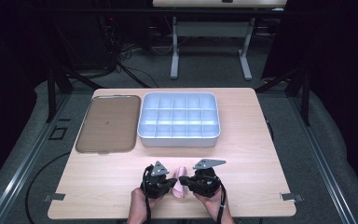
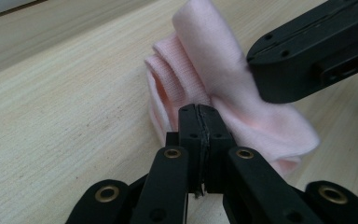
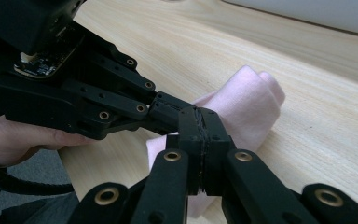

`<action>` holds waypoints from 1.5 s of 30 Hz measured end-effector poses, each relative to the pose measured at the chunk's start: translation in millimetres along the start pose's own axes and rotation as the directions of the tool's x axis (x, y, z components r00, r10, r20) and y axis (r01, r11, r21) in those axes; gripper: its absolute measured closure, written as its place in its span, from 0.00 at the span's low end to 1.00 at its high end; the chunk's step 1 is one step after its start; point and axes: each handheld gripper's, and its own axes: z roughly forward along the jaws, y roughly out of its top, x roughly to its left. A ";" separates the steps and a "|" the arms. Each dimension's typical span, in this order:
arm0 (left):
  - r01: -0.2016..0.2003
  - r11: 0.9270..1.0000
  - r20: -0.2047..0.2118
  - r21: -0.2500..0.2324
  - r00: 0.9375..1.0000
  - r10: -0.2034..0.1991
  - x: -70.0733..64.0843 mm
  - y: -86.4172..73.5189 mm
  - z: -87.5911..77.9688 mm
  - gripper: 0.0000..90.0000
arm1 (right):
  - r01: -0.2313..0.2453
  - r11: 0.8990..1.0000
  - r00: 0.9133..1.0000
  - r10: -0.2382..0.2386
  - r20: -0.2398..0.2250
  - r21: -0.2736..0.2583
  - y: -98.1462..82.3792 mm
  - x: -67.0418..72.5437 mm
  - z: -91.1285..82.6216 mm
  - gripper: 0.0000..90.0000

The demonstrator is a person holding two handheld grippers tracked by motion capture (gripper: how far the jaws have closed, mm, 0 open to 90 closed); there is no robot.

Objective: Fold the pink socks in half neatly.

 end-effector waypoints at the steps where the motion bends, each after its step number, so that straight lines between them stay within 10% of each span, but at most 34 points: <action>1: 0.007 1.000 0.008 -0.012 1.000 -0.007 0.8 -0.3 -0.4 0.98 | 0.003 1.000 1.000 -0.003 0.004 0.004 -0.1 -0.3 1.1 1.00; 10: 0.049 0.997 0.022 -0.065 0.999 -0.047 4.6 -1.5 -21.4 0.91 | -0.017 1.000 1.000 0.017 0.022 0.010 -3.0 -6.7 -3.0 1.00; 20: 0.045 0.999 -0.018 -0.002 0.999 -0.045 8.4 -8.1 -5.3 0.98 | 0.001 1.000 1.000 -0.002 0.020 0.017 1.5 -2.8 0.7 1.00; 45: 0.100 0.995 0.020 -0.029 0.995 -0.099 14.8 -14.8 -4.1 0.99 | 0.012 0.997 1.000 -0.013 0.012 0.080 1.1 -1.1 29.5 0.99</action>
